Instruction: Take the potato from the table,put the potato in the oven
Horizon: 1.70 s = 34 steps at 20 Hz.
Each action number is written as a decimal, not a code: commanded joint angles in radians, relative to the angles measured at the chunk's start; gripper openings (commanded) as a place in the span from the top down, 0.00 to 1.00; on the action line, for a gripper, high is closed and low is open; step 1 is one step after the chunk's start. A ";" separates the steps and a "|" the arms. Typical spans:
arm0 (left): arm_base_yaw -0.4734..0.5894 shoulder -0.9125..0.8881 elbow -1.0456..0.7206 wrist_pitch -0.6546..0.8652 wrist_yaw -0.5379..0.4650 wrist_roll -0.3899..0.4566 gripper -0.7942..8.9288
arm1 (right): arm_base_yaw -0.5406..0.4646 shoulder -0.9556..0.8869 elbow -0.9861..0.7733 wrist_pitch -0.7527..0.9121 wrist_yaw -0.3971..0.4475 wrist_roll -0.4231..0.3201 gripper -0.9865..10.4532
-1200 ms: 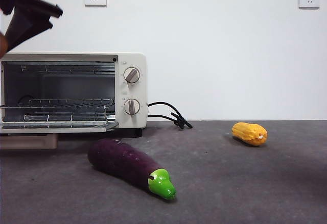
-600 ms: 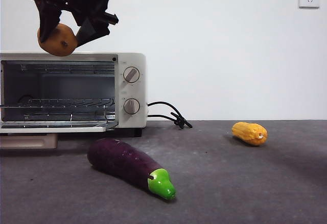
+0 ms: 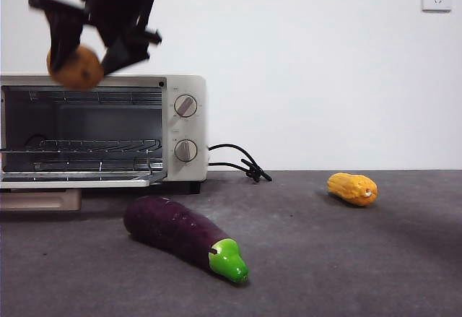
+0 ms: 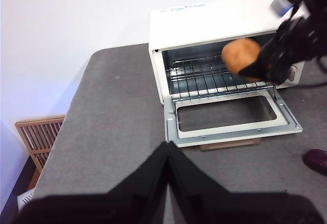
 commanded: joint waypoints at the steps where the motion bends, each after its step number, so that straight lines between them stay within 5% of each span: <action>1: -0.002 -0.009 0.002 0.006 0.004 -0.011 0.92 | -0.003 0.069 -0.007 0.017 0.001 0.027 0.92; 15: -0.003 -0.001 0.002 0.006 0.004 -0.011 0.92 | -0.029 0.164 -0.007 0.216 0.029 0.105 0.92; 22: -0.003 0.031 0.002 0.006 0.004 -0.011 0.92 | -0.032 0.178 -0.007 0.329 0.129 0.126 0.92; 34: -0.003 0.037 0.002 0.006 0.003 -0.011 0.92 | -0.053 0.226 -0.007 0.369 0.166 0.158 0.92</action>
